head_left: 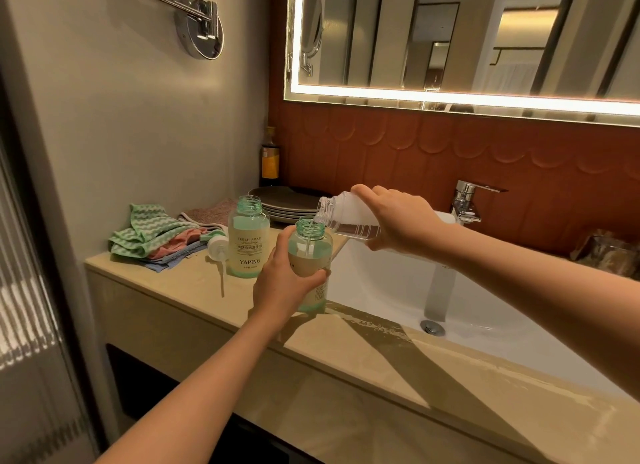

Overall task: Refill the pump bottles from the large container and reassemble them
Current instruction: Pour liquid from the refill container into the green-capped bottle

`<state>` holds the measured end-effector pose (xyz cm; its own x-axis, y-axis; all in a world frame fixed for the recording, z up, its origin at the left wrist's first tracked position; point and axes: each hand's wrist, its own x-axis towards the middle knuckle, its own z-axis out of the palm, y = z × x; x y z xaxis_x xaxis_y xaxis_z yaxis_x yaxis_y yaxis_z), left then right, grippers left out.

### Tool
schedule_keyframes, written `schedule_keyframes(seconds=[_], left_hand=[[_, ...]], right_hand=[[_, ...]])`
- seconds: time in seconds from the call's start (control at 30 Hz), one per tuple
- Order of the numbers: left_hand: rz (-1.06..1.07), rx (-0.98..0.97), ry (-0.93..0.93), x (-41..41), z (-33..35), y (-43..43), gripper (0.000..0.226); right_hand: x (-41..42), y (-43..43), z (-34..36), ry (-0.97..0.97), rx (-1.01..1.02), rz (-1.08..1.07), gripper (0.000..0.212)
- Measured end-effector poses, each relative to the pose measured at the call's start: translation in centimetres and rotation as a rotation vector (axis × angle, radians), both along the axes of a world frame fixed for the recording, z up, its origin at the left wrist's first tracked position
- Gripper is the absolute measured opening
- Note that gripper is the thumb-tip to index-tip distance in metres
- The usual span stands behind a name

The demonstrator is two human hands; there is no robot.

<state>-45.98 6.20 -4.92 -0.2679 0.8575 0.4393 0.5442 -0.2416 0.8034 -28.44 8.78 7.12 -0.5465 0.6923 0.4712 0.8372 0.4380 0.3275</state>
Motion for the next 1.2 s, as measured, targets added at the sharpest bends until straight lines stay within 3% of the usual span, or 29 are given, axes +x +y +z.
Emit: schedule_keyframes(seconds=[1.2], left_hand=[[-0.005,-0.002,-0.001,-0.01,0.01,-0.05,0.082]], right_hand=[[-0.23,-0.11,0.4,-0.046,-0.013,-0.04,0.084]])
